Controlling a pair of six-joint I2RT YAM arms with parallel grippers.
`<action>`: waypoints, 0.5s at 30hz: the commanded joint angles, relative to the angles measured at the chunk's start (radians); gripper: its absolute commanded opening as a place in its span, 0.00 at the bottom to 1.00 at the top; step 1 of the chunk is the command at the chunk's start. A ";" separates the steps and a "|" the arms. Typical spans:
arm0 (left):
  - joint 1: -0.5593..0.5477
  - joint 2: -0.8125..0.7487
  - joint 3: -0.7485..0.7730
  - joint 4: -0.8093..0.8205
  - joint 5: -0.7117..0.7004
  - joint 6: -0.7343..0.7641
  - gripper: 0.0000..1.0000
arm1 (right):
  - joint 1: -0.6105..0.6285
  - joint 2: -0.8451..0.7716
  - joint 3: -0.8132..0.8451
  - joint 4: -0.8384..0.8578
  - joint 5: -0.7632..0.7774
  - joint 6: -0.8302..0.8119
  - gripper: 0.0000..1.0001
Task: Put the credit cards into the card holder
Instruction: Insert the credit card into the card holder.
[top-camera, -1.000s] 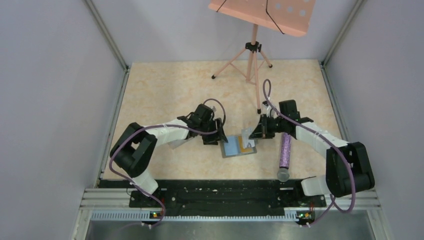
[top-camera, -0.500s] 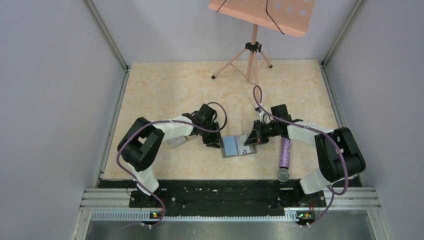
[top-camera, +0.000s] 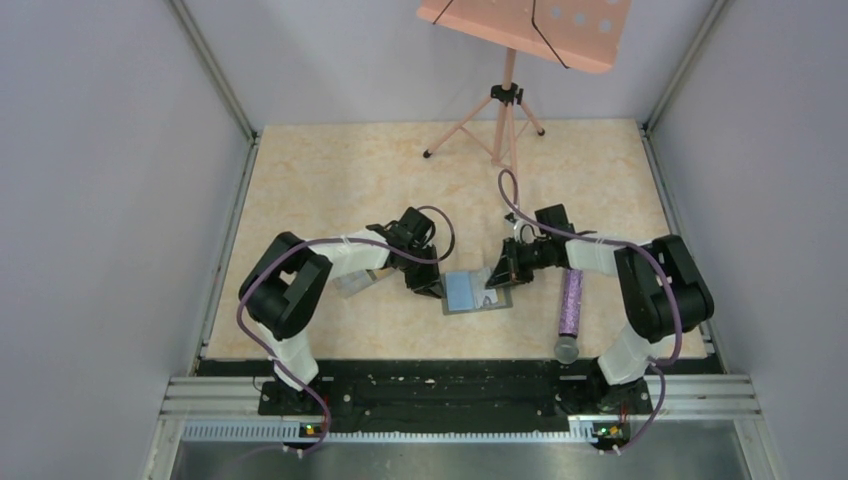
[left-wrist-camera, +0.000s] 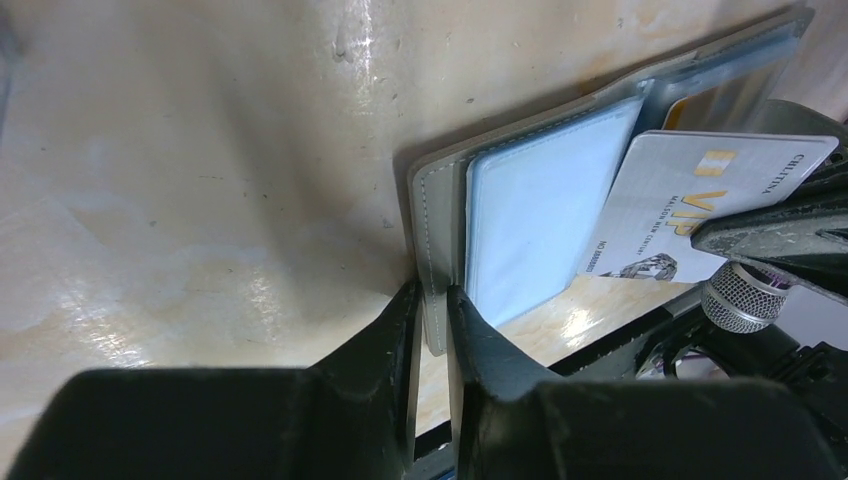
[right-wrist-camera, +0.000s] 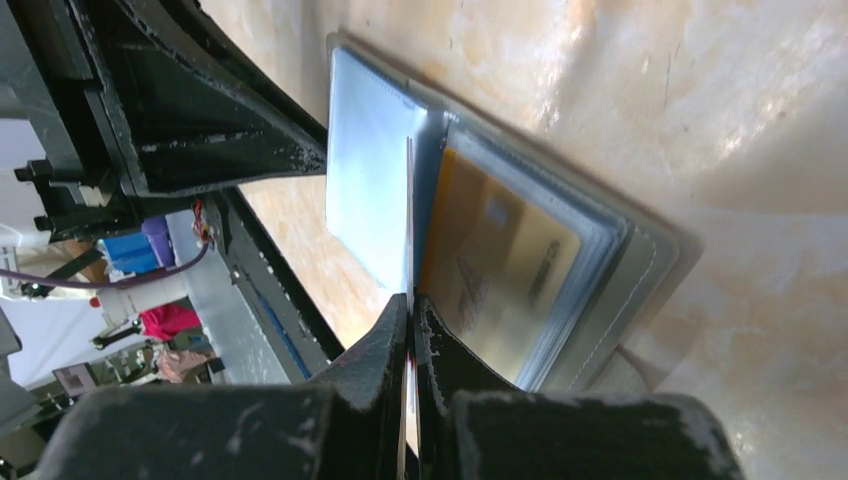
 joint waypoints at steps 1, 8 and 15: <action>-0.005 0.018 0.032 -0.011 0.003 0.012 0.19 | 0.011 0.040 0.066 0.007 -0.035 -0.029 0.00; -0.007 0.029 0.043 -0.014 0.009 0.015 0.17 | 0.011 0.084 0.075 0.024 -0.077 0.038 0.00; -0.008 0.040 0.049 -0.017 0.013 0.019 0.15 | 0.010 0.086 0.045 0.038 -0.056 0.059 0.00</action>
